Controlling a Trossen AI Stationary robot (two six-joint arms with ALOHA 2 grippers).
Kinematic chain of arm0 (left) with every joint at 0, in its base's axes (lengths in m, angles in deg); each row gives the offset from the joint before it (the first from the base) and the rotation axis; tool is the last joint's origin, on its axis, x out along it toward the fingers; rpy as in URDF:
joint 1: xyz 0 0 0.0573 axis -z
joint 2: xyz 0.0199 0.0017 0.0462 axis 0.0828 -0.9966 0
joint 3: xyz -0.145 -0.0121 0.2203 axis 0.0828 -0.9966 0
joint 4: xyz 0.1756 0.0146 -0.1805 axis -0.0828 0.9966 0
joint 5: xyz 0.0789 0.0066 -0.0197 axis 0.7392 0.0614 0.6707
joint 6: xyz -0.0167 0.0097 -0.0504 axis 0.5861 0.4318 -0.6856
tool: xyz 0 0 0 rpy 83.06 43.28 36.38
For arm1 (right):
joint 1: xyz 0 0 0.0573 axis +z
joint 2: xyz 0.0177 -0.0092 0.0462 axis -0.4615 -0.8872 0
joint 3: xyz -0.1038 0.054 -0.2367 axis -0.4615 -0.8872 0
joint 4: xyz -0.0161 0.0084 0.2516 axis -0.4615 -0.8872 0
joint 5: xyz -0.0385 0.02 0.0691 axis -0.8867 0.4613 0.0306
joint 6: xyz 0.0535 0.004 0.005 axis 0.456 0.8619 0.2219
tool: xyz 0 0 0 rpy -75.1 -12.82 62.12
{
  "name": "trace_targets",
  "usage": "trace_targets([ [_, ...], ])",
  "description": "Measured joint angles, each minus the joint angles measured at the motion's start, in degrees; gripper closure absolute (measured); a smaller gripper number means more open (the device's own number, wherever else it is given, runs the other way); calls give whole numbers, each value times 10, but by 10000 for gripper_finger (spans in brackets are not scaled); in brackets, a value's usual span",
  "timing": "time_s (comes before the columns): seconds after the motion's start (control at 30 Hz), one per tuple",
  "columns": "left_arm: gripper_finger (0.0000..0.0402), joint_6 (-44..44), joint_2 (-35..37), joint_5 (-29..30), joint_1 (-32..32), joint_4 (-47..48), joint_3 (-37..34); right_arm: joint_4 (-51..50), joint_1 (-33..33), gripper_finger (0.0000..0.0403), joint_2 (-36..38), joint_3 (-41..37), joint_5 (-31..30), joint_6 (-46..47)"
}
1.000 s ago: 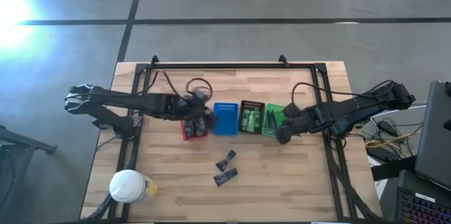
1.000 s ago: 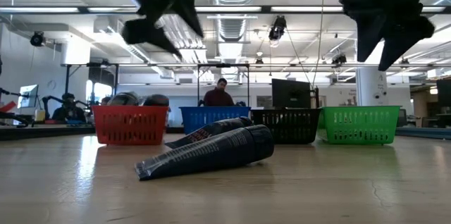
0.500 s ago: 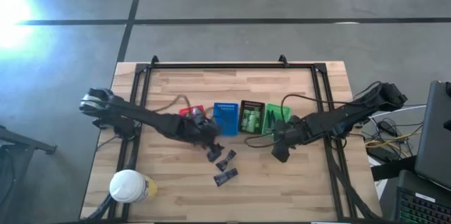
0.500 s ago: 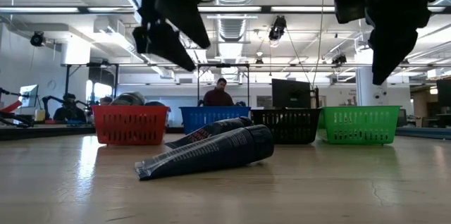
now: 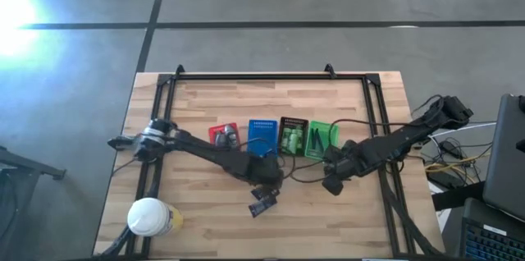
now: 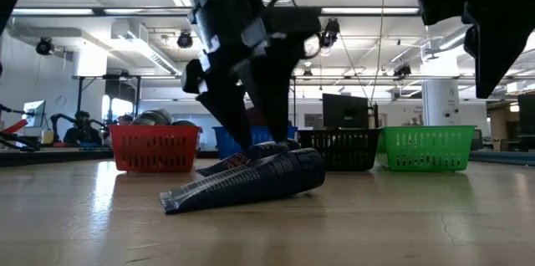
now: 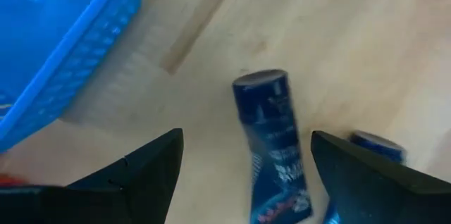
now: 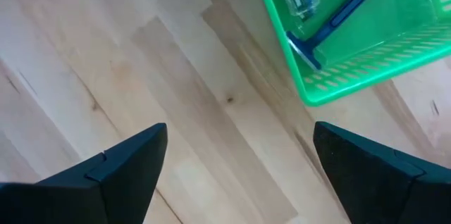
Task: Pick & Place Travel size toiletries
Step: Put the shave cream into the blue bin
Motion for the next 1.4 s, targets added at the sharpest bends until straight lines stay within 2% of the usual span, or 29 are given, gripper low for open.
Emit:
trace_targets([
  [0.17,85,0,-51,7,4,14,55,0,18,44,0,0,-16,26],
  [0.43,99,-22,-107,18,4,29,90,-2,28,60,0,-1,-28,51],
  [0.53,135,-28,-106,32,4,32,90,-2,29,68,0,-2,-28,53],
  [0.7,229,-10,-98,66,0,39,89,-2,29,81,0,-2,-40,53],
  [0.8,270,0,-83,60,-4,50,89,-2,29,87,0,-2,-43,53],
  [0.93,271,-2,-21,45,-13,75,95,-2,29,94,0,-2,-45,53],
  [1.03,271,-2,46,82,-36,77,101,-4,29,98,1,-2,-56,62],
  [1.17,264,-4,105,135,-104,78,90,-3,28,104,0,-3,-64,69],
  [1.3,269,-8,120,125,-187,41,60,-3,28,108,0,-3,-67,90],
  [1.4,265,-30,117,97,-214,17,34,-3,29,108,0,-3,-67,98],
])
